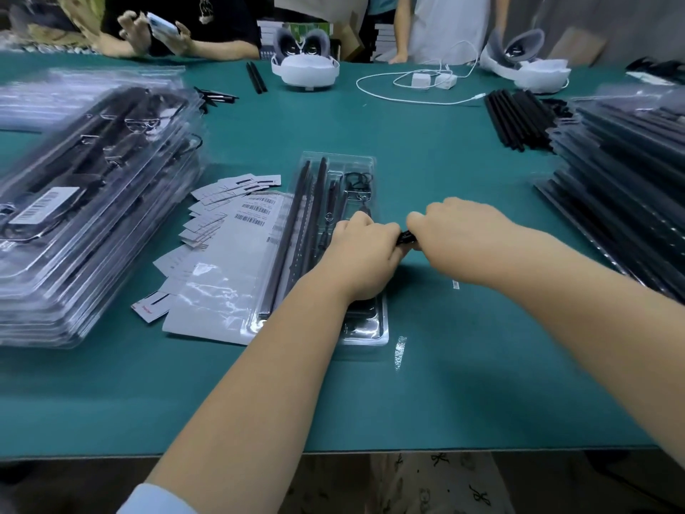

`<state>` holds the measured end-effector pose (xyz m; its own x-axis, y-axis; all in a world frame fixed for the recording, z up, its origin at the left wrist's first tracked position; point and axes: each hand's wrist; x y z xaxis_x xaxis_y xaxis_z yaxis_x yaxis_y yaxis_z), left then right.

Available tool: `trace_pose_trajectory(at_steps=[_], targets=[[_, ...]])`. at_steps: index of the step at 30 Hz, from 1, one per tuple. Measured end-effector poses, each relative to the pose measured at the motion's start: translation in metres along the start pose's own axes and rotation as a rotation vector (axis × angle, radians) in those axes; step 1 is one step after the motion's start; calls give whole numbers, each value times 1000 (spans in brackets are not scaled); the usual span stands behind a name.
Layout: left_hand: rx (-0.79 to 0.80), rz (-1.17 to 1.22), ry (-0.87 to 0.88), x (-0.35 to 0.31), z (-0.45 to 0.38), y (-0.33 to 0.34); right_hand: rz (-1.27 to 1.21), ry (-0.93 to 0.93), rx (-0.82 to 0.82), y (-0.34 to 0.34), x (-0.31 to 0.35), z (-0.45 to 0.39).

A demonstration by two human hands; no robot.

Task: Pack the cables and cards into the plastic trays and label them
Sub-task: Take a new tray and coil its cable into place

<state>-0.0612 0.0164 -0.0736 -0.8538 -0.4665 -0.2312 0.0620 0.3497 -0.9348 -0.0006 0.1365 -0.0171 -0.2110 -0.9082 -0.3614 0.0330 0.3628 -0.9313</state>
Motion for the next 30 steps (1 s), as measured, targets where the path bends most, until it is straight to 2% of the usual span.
trace_pose_trajectory(at_steps=[3, 7, 9, 11, 12, 14, 18, 23, 28, 30], targets=[[13, -15, 4, -2, 2, -3, -126, 39, 128, 9, -3, 2], [-125, 15, -59, -14, 11, -21, -449, 104, 407, 16, -11, 4], [-6, 34, -120, -16, 22, -39, -732, 195, 518, 21, -15, 8], [249, 34, -139, -15, 41, -53, -993, 297, 610, 27, -16, 11], [345, 17, -129, -14, 54, -55, -1046, 325, 619, 29, -17, 12], [403, -19, -91, -13, 77, -52, -1100, 370, 625, 32, -16, 13], [302, 21, -22, -15, 95, -40, -1267, 460, 651, 29, -9, 16], [240, 107, -55, -22, 89, -27, -1422, 495, 730, 21, -2, 22], [220, 107, -40, -27, 85, -26, -1544, 519, 717, 19, 7, 27], [136, 120, -42, -32, 87, -26, -1545, 517, 693, 19, 13, 31]])
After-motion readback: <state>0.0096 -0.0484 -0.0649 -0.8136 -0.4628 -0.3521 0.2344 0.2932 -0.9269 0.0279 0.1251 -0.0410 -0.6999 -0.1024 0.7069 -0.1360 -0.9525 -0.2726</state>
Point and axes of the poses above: each hand's wrist, its own z-axis away from the middle knuckle, its own y-axis out of the palm, x = y × z, and after that the axes turned 13 degrees about y, right-handed
